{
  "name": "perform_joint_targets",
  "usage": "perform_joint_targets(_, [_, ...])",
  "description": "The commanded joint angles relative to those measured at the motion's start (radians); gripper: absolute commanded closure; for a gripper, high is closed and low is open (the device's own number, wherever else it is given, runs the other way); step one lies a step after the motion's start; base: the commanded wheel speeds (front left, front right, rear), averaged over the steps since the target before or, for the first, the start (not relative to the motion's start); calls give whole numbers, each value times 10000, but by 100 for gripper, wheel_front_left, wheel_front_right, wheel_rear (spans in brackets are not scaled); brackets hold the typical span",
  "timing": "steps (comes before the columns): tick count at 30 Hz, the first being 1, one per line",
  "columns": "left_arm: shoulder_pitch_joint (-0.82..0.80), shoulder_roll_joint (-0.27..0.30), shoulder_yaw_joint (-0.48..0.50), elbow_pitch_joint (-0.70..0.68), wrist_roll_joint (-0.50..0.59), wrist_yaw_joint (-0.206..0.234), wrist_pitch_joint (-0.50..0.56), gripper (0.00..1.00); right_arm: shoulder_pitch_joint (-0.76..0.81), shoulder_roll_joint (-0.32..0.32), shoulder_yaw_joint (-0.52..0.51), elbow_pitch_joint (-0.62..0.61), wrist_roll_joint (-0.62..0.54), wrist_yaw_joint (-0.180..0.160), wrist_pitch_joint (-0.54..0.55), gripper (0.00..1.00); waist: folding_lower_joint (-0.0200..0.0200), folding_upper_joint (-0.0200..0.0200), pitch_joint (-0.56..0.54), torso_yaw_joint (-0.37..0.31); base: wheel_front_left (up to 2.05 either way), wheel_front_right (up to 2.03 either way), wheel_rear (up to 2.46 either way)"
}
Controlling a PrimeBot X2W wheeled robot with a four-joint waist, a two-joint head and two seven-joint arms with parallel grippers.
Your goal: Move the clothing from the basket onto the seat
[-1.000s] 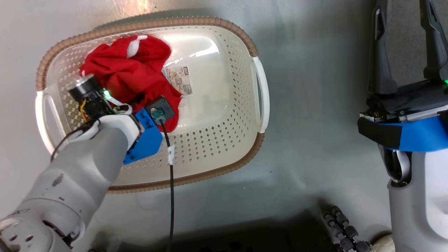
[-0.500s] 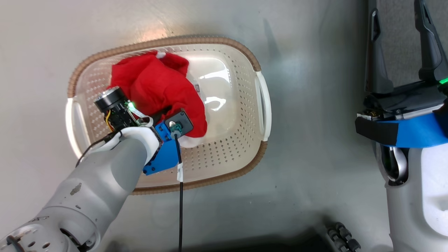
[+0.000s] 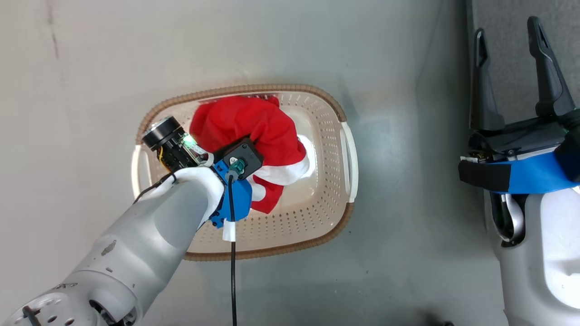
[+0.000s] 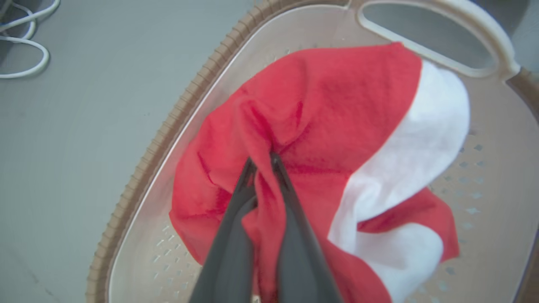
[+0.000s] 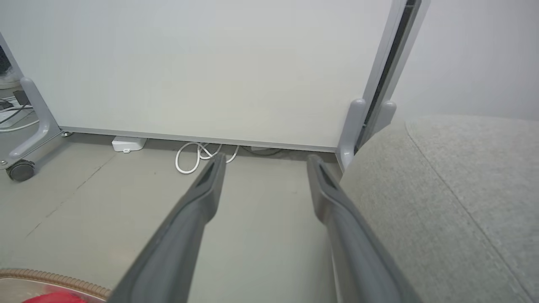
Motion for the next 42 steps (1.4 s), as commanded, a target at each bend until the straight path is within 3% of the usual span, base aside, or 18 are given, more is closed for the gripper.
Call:
perform_joint_targets(1, [75,31,24,-137,-157,-11,-73,100,163,-58,-29,56,19,1,-39,0,0,0,-440,136,0,0,0])
perform_joint_targets(17, [1170,500,1938,-3039,-179,205,-86,100,1060,-217,-141,644,227,1,-39,0,0,0,-2800,565,0,0,0])
perform_joint_targets(30, [2008,494,3915,-5236,442,377,-89,100,1759,-247,-170,1065,442,1,-37,0,0,0,-4267,834,0,0,0])
perform_joint_targets(42, [2379,327,5144,-6236,849,346,-89,100,2453,-131,-72,1459,671,1,-38,0,0,0,-5658,954,0,0,0])
